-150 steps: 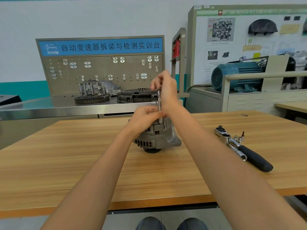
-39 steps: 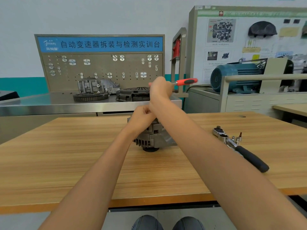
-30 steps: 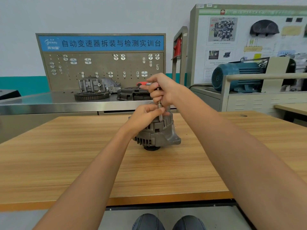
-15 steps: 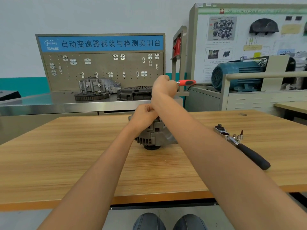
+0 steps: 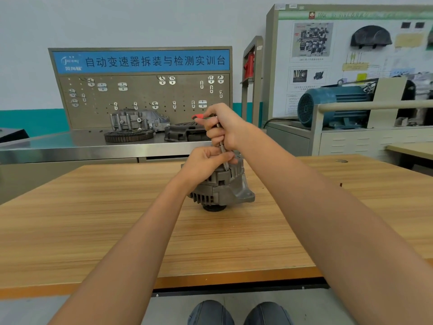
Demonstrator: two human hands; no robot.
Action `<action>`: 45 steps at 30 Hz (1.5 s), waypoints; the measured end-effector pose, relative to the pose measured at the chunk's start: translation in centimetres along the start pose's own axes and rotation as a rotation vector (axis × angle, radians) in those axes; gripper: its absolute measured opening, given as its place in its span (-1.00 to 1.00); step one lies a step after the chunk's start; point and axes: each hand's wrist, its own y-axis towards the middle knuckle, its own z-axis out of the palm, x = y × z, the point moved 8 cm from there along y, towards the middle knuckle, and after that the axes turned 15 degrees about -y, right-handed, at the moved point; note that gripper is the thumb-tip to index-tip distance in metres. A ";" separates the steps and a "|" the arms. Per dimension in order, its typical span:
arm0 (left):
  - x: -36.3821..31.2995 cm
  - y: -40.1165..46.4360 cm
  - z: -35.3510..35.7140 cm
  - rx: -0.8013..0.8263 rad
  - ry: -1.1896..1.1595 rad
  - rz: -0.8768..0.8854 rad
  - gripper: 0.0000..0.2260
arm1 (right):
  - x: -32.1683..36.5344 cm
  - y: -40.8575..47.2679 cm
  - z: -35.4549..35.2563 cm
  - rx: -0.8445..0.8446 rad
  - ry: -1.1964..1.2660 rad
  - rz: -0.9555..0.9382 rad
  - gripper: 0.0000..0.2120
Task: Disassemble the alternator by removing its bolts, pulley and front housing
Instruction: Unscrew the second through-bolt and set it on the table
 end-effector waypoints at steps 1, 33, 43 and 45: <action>-0.1 0.0 0.0 -0.013 0.022 0.005 -0.86 | -0.1 -0.1 -0.8 -0.145 0.049 -0.003 -0.83; -0.1 -0.4 -0.2 -0.122 0.042 0.051 -0.86 | -0.6 0.6 -2.0 -0.355 0.114 -0.040 -0.81; 0.1 -0.3 -0.1 -0.051 -0.031 -0.005 -0.85 | -0.6 0.2 0.3 0.093 0.127 0.001 -0.80; 0.1 -0.3 0.0 -0.052 -0.033 0.003 -0.83 | -0.5 0.2 -0.2 0.045 0.167 -0.016 -0.81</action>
